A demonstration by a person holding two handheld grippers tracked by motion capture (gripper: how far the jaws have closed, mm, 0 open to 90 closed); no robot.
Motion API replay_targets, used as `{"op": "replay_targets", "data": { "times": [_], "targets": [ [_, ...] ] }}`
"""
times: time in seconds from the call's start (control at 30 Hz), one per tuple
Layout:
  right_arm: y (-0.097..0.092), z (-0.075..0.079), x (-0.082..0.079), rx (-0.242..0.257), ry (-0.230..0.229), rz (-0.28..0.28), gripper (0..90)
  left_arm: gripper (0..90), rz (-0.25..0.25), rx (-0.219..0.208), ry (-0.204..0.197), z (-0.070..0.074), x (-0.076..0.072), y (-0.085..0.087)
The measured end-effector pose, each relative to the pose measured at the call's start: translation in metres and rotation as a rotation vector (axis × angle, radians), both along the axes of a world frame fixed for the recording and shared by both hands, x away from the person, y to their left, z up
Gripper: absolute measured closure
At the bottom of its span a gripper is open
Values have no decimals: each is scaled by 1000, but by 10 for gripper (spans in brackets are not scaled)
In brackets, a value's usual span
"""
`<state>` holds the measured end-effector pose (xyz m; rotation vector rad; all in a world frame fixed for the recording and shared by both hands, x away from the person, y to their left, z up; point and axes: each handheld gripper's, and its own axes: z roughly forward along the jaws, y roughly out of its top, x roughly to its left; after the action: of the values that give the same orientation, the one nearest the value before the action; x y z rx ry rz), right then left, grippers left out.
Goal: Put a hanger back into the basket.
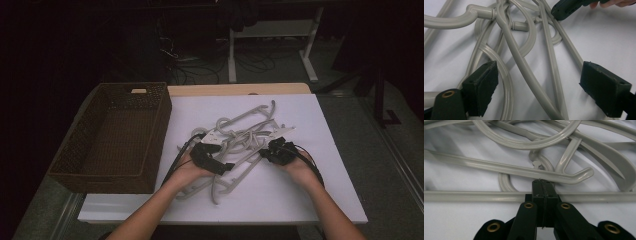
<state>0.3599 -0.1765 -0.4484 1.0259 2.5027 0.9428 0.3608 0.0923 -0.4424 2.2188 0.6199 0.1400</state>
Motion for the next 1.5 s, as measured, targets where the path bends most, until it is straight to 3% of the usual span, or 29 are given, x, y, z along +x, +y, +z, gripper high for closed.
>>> {"op": "replay_targets", "data": {
  "times": [0.27,0.4,0.6,0.77,0.9,1.03,1.13,1.3,1.4,1.5],
  "targets": [
    [0,0,0,1,-1,-3,889,245,-17,-2,41,-3,5,-6],
    [0,0,0,3,-1,-4,889,336,-19,0,62,-4,7,-9],
    [0,-1,0,2,-6,-5,889,484,9,12,91,-8,13,-13],
    [0,-1,0,0,-4,-4,889,651,32,-17,130,-9,17,-13],
    [0,-1,0,-2,-4,-3,889,668,53,-25,155,-7,18,-13],
    [0,0,0,-4,-4,-2,889,703,70,-49,149,-1,18,-13],
    [-1,1,-1,-4,-3,-1,888,734,83,-55,123,6,17,-15],
    [-6,3,-1,2,-7,-8,888,752,69,-69,120,13,15,-20],
    [-8,5,-2,14,-12,-9,888,771,44,-117,144,18,13,-22],
    [-11,9,-5,36,-20,-11,887,787,29,-118,124,25,10,-25]
  ]
}}
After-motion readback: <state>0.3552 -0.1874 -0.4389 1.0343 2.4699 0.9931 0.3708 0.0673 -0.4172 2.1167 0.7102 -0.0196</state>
